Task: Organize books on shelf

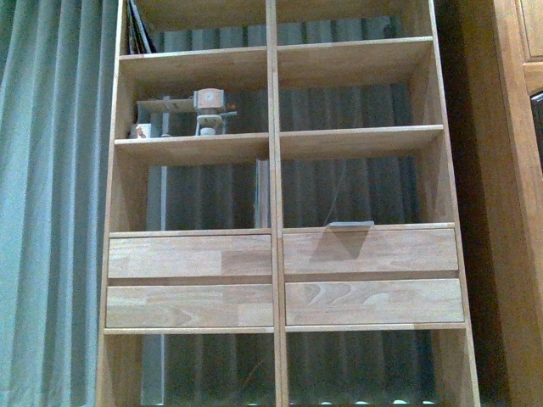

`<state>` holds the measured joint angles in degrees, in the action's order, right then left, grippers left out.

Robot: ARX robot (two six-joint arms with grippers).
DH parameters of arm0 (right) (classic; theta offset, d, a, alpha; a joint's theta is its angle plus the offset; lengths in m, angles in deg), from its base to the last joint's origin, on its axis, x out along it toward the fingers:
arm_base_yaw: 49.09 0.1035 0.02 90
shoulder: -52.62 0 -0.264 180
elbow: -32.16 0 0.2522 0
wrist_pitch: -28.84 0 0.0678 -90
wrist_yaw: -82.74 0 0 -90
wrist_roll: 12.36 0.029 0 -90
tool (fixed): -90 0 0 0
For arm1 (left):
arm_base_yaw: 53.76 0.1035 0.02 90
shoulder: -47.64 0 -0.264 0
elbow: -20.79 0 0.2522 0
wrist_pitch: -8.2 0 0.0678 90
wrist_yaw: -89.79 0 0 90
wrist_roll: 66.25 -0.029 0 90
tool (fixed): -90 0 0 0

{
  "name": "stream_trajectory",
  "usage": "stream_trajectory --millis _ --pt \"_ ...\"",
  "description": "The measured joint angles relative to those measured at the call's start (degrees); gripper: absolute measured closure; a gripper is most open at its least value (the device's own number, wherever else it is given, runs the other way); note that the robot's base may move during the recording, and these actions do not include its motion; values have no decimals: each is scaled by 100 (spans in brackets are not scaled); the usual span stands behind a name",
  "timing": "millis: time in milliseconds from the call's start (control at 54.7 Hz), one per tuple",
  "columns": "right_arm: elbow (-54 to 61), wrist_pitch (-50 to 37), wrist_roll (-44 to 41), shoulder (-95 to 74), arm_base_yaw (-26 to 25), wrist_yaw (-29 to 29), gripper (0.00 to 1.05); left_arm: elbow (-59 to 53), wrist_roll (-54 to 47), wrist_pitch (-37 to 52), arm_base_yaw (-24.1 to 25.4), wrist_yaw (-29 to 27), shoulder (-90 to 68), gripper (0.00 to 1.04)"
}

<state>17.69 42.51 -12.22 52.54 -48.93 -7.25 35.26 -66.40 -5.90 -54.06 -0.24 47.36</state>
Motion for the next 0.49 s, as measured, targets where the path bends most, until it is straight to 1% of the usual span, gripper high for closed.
stream_trajectory --millis 494 --pt "0 0 -2 0 0 0 7 0 0 0 0 0 0 7"
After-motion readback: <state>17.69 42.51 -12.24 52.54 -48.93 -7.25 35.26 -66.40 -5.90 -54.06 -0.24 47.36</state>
